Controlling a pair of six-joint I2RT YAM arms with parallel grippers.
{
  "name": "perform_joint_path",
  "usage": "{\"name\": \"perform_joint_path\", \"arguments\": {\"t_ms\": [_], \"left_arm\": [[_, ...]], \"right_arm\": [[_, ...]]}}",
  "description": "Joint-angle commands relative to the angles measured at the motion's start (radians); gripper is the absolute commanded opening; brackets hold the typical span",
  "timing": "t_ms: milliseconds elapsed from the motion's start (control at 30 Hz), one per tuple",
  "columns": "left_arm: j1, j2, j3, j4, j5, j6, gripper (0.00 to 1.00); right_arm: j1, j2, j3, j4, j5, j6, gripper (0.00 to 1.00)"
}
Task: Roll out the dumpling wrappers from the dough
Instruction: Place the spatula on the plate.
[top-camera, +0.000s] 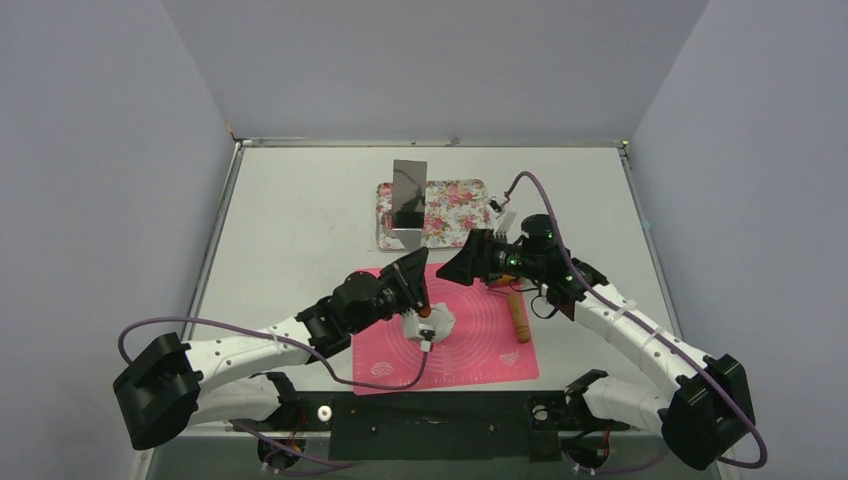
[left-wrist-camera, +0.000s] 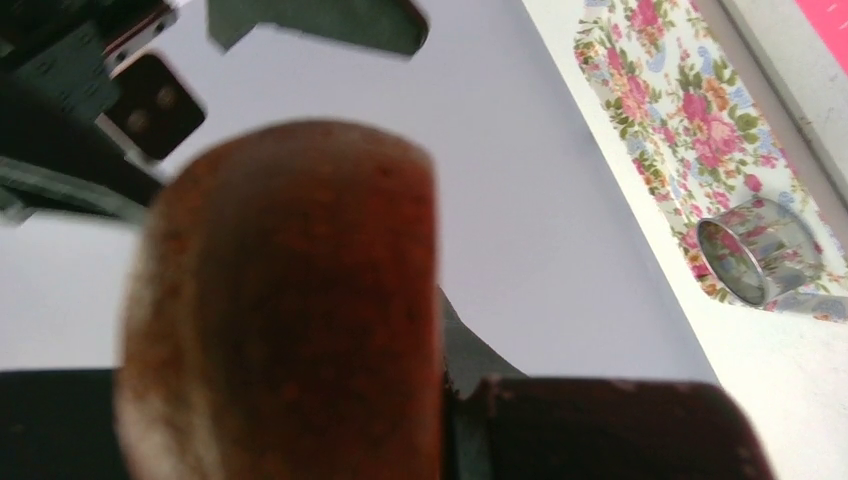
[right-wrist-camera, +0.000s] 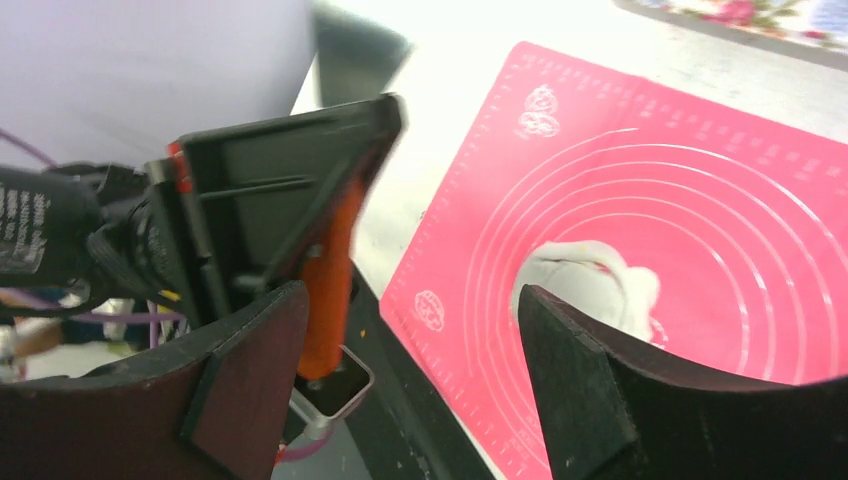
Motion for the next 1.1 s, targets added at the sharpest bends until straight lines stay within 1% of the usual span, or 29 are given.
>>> {"name": "perform_joint_path", "arguments": {"t_ms": [0,100,200,300,333,400,433,500,600,700,767,800,867,933,967,1000,1033,1067], "left_arm": [[0.0,-0.023,0.012,0.201,0.039,0.059,0.0],[0.002,-0.018,0.022,0.222,0.082,0.121,0.0],[0.007,-0.009,0.065,0.228,0.095,0.161,0.0],[0.01,0.011,0.111,0.217,0.096,0.184,0.0],[0.011,0.015,0.13,0.216,0.096,0.184,0.0],[0.011,0.018,0.148,0.219,0.12,0.185,0.0],[0.011,0.017,0.151,0.223,0.128,0.185,0.0],[0.011,0.009,0.156,0.234,0.132,0.185,0.0],[0.011,-0.003,0.167,0.242,0.132,0.178,0.0],[0.011,-0.009,0.174,0.259,0.156,0.181,0.0],[0.009,-0.005,0.172,0.277,0.179,0.191,0.0],[0.008,-0.003,0.17,0.281,0.195,0.197,0.0],[0.008,-0.002,0.172,0.292,0.211,0.2,0.0],[0.007,-0.001,0.183,0.284,0.199,0.199,0.0],[0.007,-0.001,0.188,0.263,0.186,0.195,0.0],[0.004,0.002,0.203,0.241,0.134,0.168,0.0],[0.001,0.003,0.213,0.176,0.045,0.11,0.0],[-0.002,0.007,0.238,0.138,-0.001,0.075,0.0]], "right_arm": [[-0.086,-0.088,-0.06,0.203,-0.063,0.134,0.75],[-0.071,-0.083,-0.071,0.263,-0.093,0.161,0.79],[-0.065,-0.073,-0.071,0.298,-0.094,0.18,0.82],[-0.045,-0.069,-0.079,0.428,-0.104,0.255,0.82],[-0.035,-0.062,-0.066,0.441,-0.101,0.254,0.81],[-0.005,-0.055,-0.041,0.421,-0.092,0.224,0.74],[0.005,-0.052,-0.039,0.424,-0.103,0.221,0.67],[-0.002,-0.054,-0.054,0.463,-0.146,0.233,0.61],[-0.054,-0.087,-0.108,0.505,-0.222,0.247,0.61],[-0.058,-0.104,-0.127,0.545,-0.241,0.265,0.62],[-0.037,-0.085,-0.124,0.626,-0.262,0.309,0.58],[-0.026,-0.079,-0.122,0.676,-0.275,0.338,0.53],[-0.022,-0.07,-0.13,0.728,-0.29,0.368,0.47],[-0.027,-0.07,-0.142,0.731,-0.296,0.371,0.46],[-0.028,-0.078,-0.143,0.688,-0.295,0.35,0.46],[-0.037,-0.083,-0.141,0.652,-0.283,0.331,0.48],[-0.045,-0.1,-0.135,0.577,-0.273,0.287,0.5],[-0.06,-0.109,-0.13,0.526,-0.241,0.259,0.52]]}}
